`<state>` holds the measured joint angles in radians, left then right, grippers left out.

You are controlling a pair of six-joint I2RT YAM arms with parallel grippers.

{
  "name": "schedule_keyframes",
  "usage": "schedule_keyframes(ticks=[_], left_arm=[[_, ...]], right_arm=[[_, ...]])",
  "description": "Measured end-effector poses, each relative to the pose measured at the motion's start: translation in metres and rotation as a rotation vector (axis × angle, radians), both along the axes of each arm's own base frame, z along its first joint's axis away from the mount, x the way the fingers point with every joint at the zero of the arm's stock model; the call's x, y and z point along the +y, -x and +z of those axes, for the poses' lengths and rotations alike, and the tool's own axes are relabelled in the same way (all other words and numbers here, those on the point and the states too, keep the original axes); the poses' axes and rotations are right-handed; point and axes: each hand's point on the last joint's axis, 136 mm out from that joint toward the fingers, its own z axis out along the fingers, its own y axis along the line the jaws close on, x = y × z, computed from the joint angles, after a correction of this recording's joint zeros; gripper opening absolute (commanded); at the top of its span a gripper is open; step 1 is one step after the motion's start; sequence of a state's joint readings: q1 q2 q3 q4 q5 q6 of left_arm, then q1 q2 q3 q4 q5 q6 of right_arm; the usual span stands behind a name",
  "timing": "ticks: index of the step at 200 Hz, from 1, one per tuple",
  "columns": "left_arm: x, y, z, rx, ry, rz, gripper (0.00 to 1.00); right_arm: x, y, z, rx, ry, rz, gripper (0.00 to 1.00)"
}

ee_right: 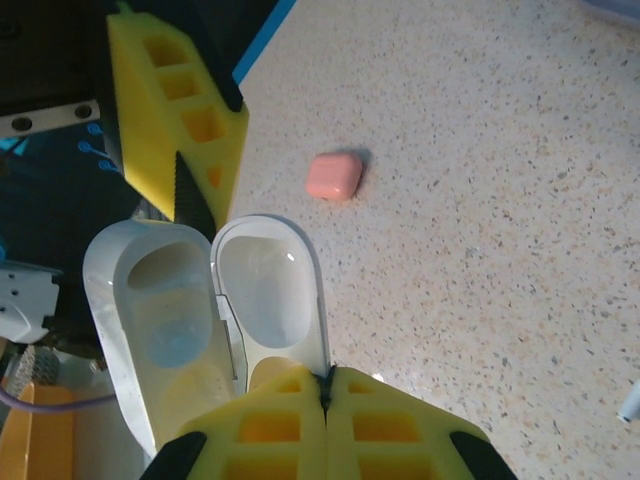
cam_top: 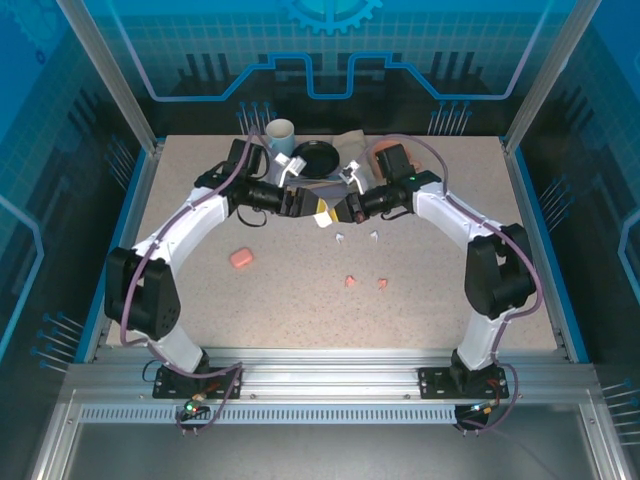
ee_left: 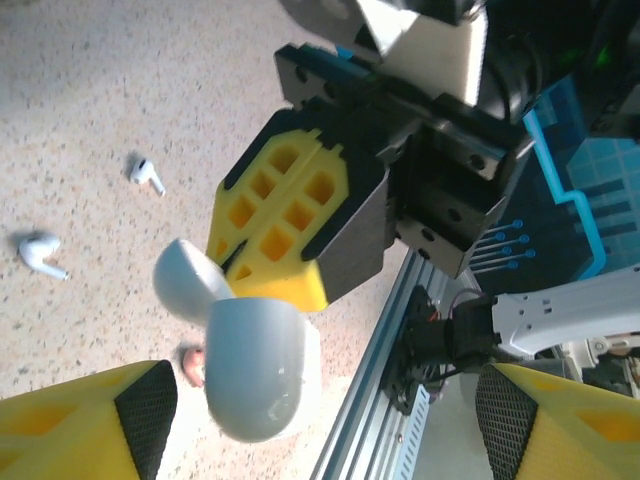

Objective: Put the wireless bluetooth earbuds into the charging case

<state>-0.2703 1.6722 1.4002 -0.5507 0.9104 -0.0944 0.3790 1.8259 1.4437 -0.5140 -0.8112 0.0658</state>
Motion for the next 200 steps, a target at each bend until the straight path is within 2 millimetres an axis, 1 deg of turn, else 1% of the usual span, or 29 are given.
schedule_keyframes(ticks=[17, 37, 98, 118, 137, 200], left_arm=[[0.004, 0.001, -0.011, 0.041, -0.016, -0.013, 0.76], [0.005, 0.002, -0.018, 0.079, -0.022, -0.036, 0.72], [0.001, 0.008, -0.029, 0.152, 0.002, -0.095, 0.61], [-0.001, 0.007, -0.031, 0.165, 0.006, -0.103, 0.57], [-0.002, 0.007, -0.032, 0.172, 0.006, -0.111, 0.55], [-0.009, 0.009, -0.041, 0.201, 0.007, -0.135, 0.49]], right_arm=[[-0.001, 0.001, -0.007, 0.002, 0.018, 0.018, 0.0], [-0.001, 0.002, -0.013, 0.008, 0.03, 0.033, 0.0], [0.0, 0.0, -0.016, 0.009, 0.038, 0.049, 0.0], [0.002, -0.001, -0.019, 0.015, 0.041, 0.051, 0.0], [0.003, 0.001, -0.021, 0.026, 0.045, 0.057, 0.0], [0.007, -0.001, -0.015, 0.011, 0.039, 0.063, 0.0]])
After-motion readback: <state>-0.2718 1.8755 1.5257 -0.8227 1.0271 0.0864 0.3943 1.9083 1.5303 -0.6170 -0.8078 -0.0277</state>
